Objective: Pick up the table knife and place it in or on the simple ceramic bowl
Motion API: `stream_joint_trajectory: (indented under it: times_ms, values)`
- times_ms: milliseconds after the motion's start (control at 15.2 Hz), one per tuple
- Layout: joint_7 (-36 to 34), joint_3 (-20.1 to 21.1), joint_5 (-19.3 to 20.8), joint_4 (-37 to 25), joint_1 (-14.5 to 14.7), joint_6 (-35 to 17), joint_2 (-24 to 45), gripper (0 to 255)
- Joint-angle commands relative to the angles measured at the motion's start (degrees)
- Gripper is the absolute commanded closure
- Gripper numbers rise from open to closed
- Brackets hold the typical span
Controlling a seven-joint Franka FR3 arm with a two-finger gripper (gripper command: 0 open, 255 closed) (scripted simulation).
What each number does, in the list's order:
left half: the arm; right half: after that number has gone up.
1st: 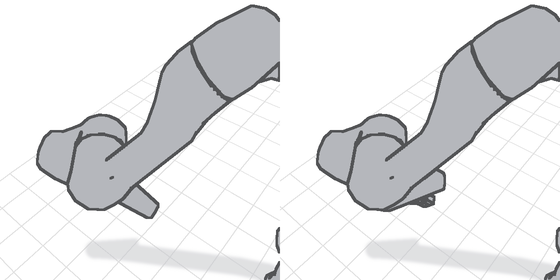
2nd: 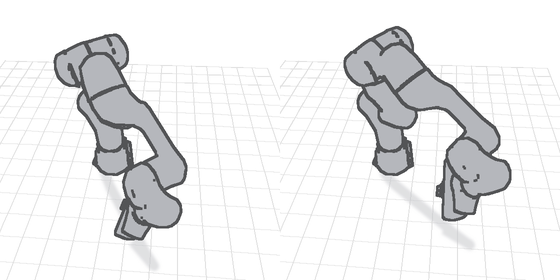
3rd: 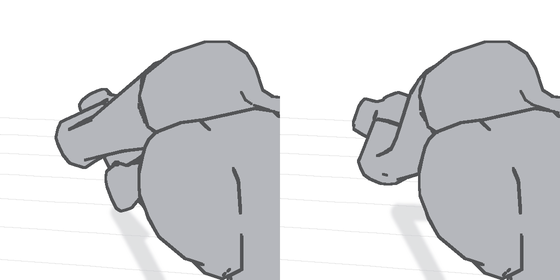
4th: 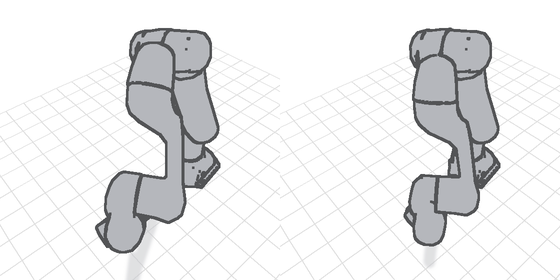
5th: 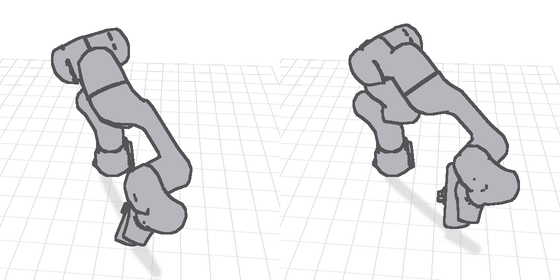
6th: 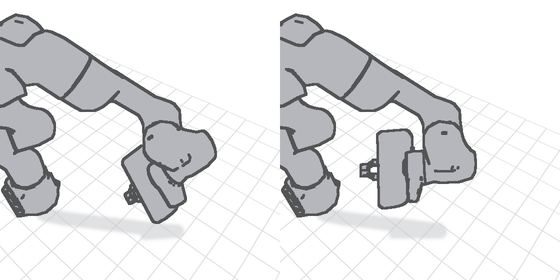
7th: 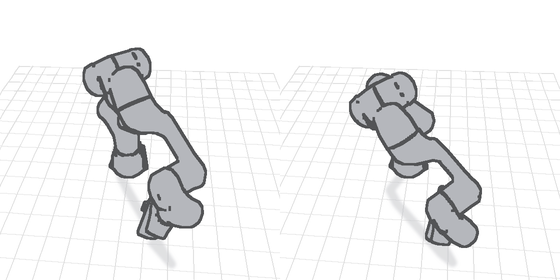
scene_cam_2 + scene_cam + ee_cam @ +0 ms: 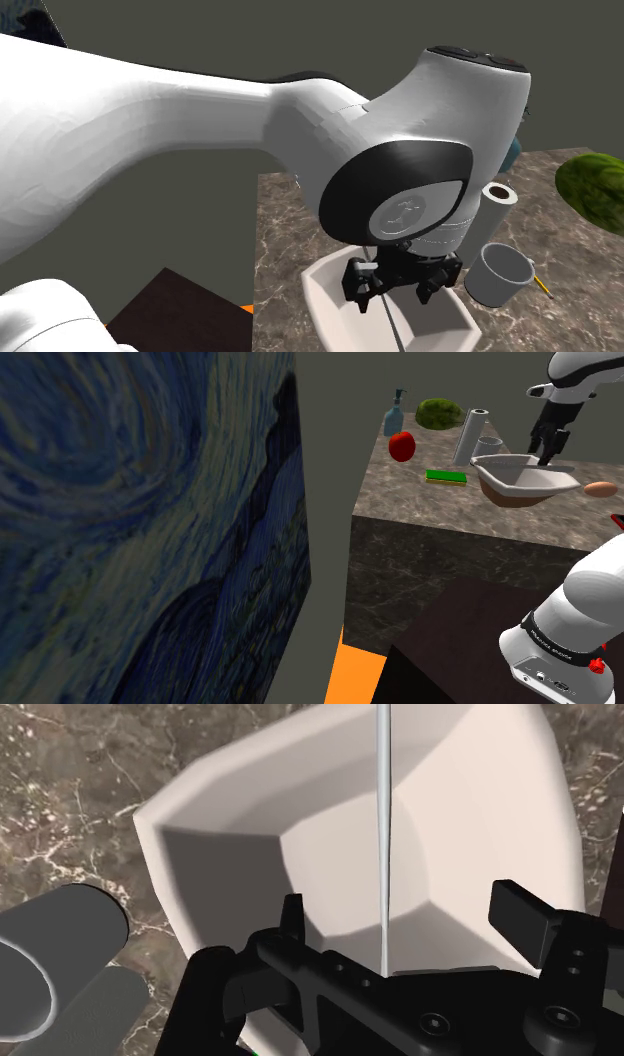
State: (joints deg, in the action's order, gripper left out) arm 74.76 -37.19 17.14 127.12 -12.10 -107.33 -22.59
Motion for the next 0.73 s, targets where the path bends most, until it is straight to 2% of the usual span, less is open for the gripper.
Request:
stream_joint_trajectory:
  times_ms: [0, 132, 660]
  values:
    - [0.1, 0.7, -0.3, -2.7, 0.1, 3.1, -0.4, 0]
    - [0.2, 1.4, -0.7, -5.9, 0.3, 6.5, -0.6, 0]
    - [0.2, 1.4, -0.7, -5.9, 0.3, 6.5, -0.6, 0]
